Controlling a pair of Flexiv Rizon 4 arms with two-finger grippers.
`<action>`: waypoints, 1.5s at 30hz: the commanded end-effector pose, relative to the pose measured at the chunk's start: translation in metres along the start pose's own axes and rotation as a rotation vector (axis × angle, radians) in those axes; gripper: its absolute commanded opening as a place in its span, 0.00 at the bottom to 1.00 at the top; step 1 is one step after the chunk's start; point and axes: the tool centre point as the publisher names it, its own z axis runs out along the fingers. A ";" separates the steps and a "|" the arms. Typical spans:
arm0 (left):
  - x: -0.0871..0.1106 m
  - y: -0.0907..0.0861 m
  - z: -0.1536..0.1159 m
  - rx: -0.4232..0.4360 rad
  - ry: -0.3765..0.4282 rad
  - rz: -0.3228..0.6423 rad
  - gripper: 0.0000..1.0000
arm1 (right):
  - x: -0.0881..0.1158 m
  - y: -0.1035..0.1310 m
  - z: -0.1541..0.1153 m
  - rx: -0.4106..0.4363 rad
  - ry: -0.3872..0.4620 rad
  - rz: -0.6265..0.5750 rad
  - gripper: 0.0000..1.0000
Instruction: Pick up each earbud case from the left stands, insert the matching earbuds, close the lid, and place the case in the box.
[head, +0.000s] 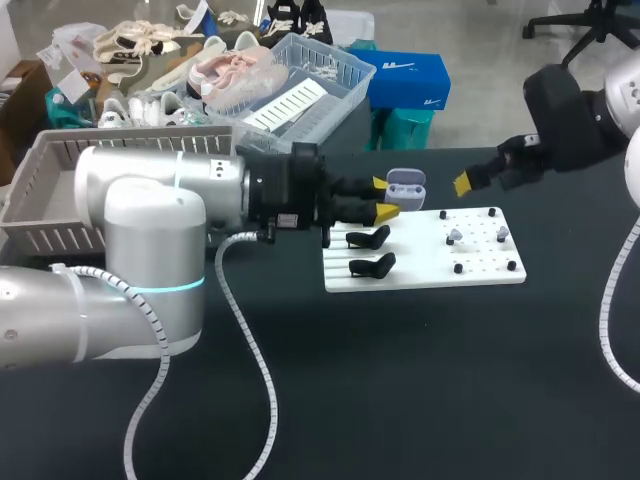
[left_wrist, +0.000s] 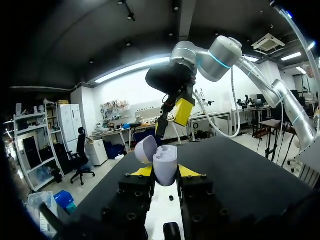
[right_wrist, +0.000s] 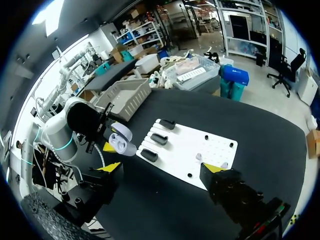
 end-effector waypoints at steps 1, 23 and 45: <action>0.007 0.002 0.004 0.007 -0.016 0.006 0.00 | 0.001 0.004 -0.004 0.041 0.004 0.013 1.00; 0.031 0.025 0.012 -0.089 0.009 0.006 0.00 | 0.016 0.000 0.002 0.046 -0.006 0.075 1.00; 0.033 0.026 0.012 -0.108 0.010 0.005 0.00 | 0.024 -0.014 0.006 0.047 0.045 0.069 1.00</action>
